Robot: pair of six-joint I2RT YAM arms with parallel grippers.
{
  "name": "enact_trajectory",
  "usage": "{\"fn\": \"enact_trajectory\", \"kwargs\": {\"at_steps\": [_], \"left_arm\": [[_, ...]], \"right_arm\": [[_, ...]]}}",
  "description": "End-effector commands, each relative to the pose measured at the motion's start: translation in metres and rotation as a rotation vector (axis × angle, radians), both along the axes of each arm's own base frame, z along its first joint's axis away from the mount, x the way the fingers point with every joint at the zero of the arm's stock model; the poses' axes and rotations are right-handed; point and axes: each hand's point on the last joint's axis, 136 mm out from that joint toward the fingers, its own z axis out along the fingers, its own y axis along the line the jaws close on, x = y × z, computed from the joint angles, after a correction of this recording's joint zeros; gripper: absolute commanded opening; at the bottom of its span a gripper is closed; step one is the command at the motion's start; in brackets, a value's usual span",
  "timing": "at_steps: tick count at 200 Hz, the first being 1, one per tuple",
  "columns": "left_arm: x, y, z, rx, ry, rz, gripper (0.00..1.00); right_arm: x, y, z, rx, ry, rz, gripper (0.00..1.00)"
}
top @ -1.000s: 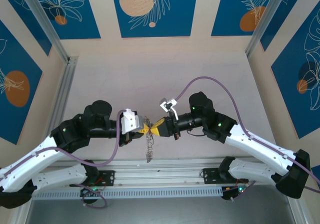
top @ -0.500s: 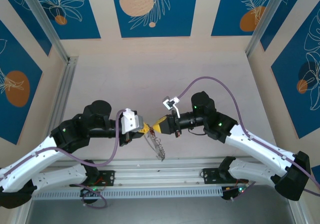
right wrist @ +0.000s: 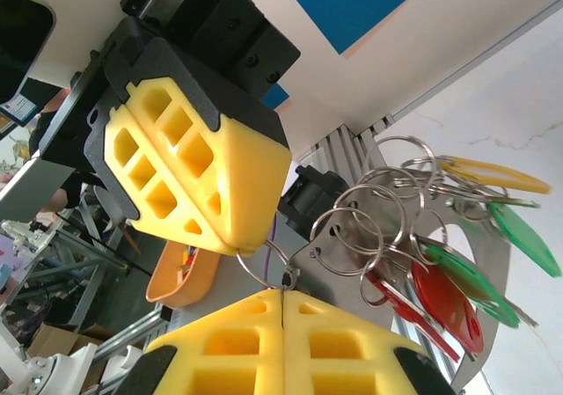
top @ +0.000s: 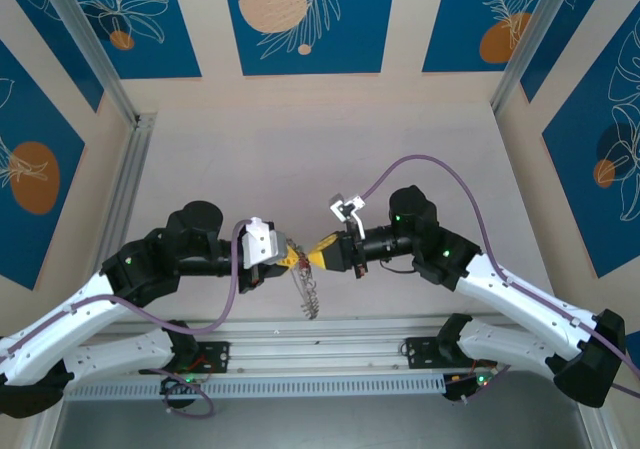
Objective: Put the keys on the keyring
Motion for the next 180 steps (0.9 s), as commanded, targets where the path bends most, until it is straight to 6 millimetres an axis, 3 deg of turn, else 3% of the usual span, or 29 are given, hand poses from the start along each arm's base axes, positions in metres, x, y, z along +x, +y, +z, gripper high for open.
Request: {"fn": "enact_trajectory", "kwargs": {"at_steps": [1, 67, 138, 180], "left_arm": [[-0.005, -0.003, 0.02, -0.078, -0.028, -0.025, 0.0], [-0.005, -0.005, 0.019, -0.076, -0.03, -0.028, 0.0], [-0.006, -0.005, 0.021, -0.081, -0.033, -0.034, 0.0], [-0.01, -0.001, 0.027, -0.098, -0.034, -0.04, 0.0]], "right_arm": [[-0.009, 0.001, -0.001, -0.001, -0.003, 0.046, 0.0], [-0.019, 0.003, 0.0, 0.013, -0.006, 0.095, 0.0], [-0.016, 0.001, 0.002, 0.023, -0.013, 0.068, 0.0], [-0.011, -0.012, 0.003, -0.002, -0.101, -0.008, 0.0]]}}
